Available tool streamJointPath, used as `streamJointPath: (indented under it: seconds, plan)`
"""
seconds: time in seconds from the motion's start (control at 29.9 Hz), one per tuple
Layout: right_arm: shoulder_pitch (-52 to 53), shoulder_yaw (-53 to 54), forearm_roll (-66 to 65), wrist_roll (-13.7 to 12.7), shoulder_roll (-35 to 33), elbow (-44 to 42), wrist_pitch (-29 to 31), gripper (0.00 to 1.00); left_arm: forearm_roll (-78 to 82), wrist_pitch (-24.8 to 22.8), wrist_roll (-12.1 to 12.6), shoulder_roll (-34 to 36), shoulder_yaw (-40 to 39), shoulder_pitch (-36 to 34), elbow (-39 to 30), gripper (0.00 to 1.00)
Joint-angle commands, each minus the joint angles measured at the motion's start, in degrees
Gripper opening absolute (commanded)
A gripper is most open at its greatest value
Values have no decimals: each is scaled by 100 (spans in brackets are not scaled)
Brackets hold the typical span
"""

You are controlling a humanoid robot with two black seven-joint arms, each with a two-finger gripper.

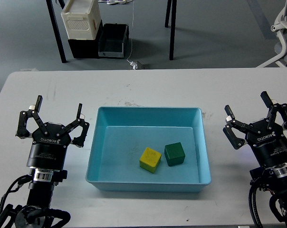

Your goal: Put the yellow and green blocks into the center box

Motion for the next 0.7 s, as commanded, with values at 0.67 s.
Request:
streamJointPath:
  seconds: [0.67]
  plan:
    - [-18,-37,-1,0,0,15,-7,100,-10,0,1,0,0,-249,56,100]
